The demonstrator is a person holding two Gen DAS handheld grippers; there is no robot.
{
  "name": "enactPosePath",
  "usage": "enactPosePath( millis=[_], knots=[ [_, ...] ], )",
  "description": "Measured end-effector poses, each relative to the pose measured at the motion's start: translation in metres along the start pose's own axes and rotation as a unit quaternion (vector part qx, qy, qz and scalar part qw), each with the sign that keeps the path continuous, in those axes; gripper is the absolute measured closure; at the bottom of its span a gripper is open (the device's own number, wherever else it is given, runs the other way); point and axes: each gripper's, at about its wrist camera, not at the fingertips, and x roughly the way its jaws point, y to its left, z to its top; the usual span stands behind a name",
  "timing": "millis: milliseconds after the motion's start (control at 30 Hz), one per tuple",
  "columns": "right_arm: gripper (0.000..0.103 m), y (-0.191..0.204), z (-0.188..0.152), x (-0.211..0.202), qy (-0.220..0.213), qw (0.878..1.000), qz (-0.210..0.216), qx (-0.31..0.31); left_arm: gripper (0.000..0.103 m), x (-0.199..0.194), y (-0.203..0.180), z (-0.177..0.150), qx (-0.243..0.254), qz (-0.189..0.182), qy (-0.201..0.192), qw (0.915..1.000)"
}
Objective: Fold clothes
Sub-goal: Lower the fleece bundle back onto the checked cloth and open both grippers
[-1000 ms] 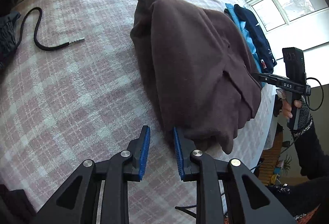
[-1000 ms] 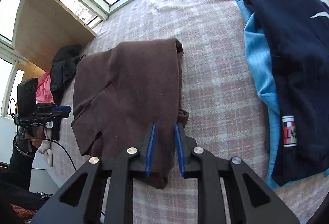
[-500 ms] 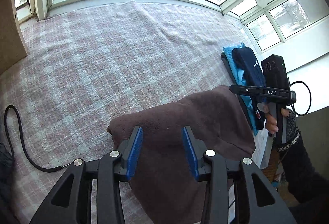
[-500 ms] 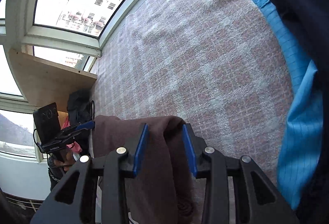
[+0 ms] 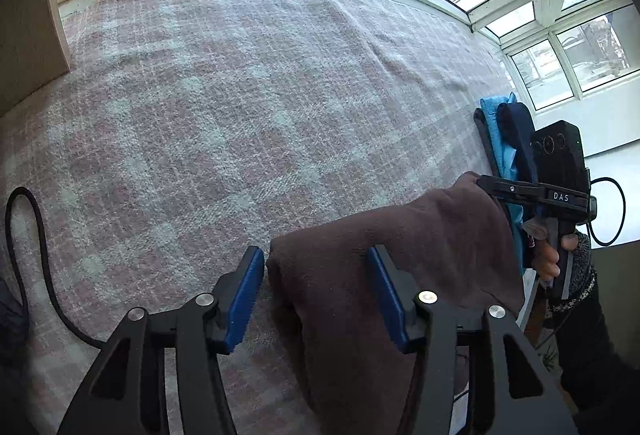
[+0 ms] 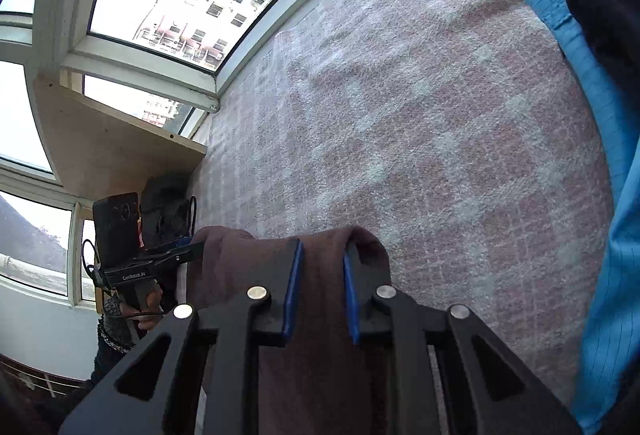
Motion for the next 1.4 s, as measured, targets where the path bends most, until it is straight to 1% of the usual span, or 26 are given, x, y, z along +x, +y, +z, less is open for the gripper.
enactPosePath(
  millis=[67, 100, 167, 200, 233, 267, 333, 367, 400, 500, 533, 600, 667, 733, 800, 933, 967, 1000, 1033, 1067, 1167, 1200, 1233, 1267, 1300, 1400],
  knots=[
    [0.089, 0.003, -0.008, -0.011, -0.020, 0.999, -0.026, -0.031, 0.061, -0.004, -0.002, -0.007, 0.007, 0.011, -0.019, 0.9997],
    [0.089, -0.001, -0.009, -0.006, -0.014, 0.998, -0.049, -0.036, 0.064, -0.007, -0.003, -0.011, 0.014, 0.023, -0.027, 0.9993],
    [0.088, -0.005, -0.009, 0.003, -0.003, 0.995, -0.092, -0.042, 0.058, -0.012, -0.005, -0.019, 0.026, 0.044, -0.042, 0.9978],
    [0.086, -0.003, -0.007, 0.004, -0.006, 0.993, -0.106, -0.048, 0.053, -0.011, -0.002, -0.018, 0.020, 0.042, -0.041, 0.9981],
    [0.084, 0.001, -0.005, -0.003, -0.016, 0.992, -0.118, -0.051, 0.053, -0.011, 0.001, -0.017, 0.014, 0.040, -0.040, 0.9983],
    [0.084, 0.005, -0.004, -0.016, -0.039, 0.991, -0.119, -0.050, 0.053, -0.011, 0.003, -0.016, 0.011, 0.040, -0.040, 0.9983],
    [0.084, 0.012, -0.004, -0.048, -0.091, 0.988, -0.115, -0.044, 0.055, -0.029, -0.009, -0.016, 0.033, 0.073, -0.067, 0.9946],
    [0.084, 0.017, -0.003, -0.056, -0.103, 0.988, -0.103, -0.053, 0.056, -0.039, -0.016, -0.016, 0.045, 0.085, -0.081, 0.9921],
    [0.084, 0.022, -0.003, -0.062, -0.111, 0.988, -0.089, -0.065, 0.056, -0.046, -0.022, -0.016, 0.050, 0.071, -0.088, 0.9924],
    [0.083, 0.028, 0.003, -0.036, -0.052, 0.990, -0.090, -0.099, 0.055, -0.065, -0.043, -0.014, 0.066, 0.026, -0.105, 0.9920],
    [0.082, 0.025, 0.005, -0.026, -0.033, 0.989, -0.100, -0.101, 0.054, -0.059, -0.050, -0.010, 0.071, -0.002, -0.097, 0.9927],
    [0.069, 0.006, 0.008, -0.011, -0.009, 0.989, -0.122, -0.088, 0.051, -0.040, -0.058, -0.001, 0.076, -0.050, -0.072, 0.9933],
    [0.068, -0.014, 0.007, -0.005, 0.015, 0.993, -0.096, -0.065, 0.051, -0.012, -0.059, 0.002, 0.090, -0.008, -0.044, 0.9950],
    [0.066, -0.020, 0.001, -0.008, 0.019, 0.994, -0.081, -0.071, 0.063, 0.010, -0.053, -0.002, 0.114, 0.048, -0.023, 0.9920],
    [0.064, -0.013, -0.003, -0.012, 0.018, 0.990, -0.092, -0.103, 0.062, 0.009, -0.054, -0.007, 0.140, 0.051, -0.032, 0.9884],
    [0.062, -0.005, -0.002, -0.003, 0.033, 0.982, -0.102, -0.153, 0.063, 0.003, -0.067, -0.011, 0.133, 0.085, -0.032, 0.9870],
    [0.058, -0.004, -0.001, 0.000, 0.036, 0.981, -0.101, -0.162, 0.063, 0.000, -0.072, -0.013, 0.130, 0.097, -0.035, 0.9861],
    [0.056, -0.004, 0.000, 0.003, 0.040, 0.979, -0.101, -0.171, 0.061, -0.003, -0.078, -0.016, 0.136, 0.102, -0.039, 0.9846],
    [0.054, -0.003, 0.001, 0.006, 0.043, 0.978, -0.101, -0.180, 0.053, -0.006, -0.084, -0.020, 0.142, 0.107, -0.042, 0.9831],
    [0.054, -0.003, 0.002, 0.009, 0.047, 0.976, -0.101, -0.189, 0.049, -0.004, -0.085, -0.022, 0.148, 0.110, -0.036, 0.9822],
    [0.054, -0.002, 0.005, 0.018, 0.057, 0.970, -0.100, -0.215, 0.048, 0.006, -0.080, -0.028, 0.142, 0.110, -0.020, 0.9836],
    [0.057, -0.003, 0.005, 0.019, 0.059, 0.972, -0.090, -0.210, 0.048, 0.006, -0.077, -0.029, 0.136, 0.101, -0.020, 0.9853],
    [0.064, -0.005, 0.005, 0.018, 0.062, 0.975, -0.078, -0.199, 0.048, 0.005, -0.076, -0.029, 0.135, 0.100, -0.021, 0.9856],
    [0.078, -0.004, 0.004, 0.018, 0.064, 0.977, -0.071, -0.192, 0.048, 0.005, -0.075, -0.029, 0.134, 0.098, -0.022, 0.9860],
    [0.081, -0.003, 0.003, 0.018, 0.067, 0.978, -0.065, -0.186, 0.048, 0.004, -0.075, -0.030, 0.132, 0.096, -0.023, 0.9863],
    [0.092, 0.011, -0.003, 0.007, 0.055, 0.975, -0.080, -0.198, 0.048, 0.004, -0.076, -0.030, 0.136, 0.099, -0.024, 0.9855]
  ],
)
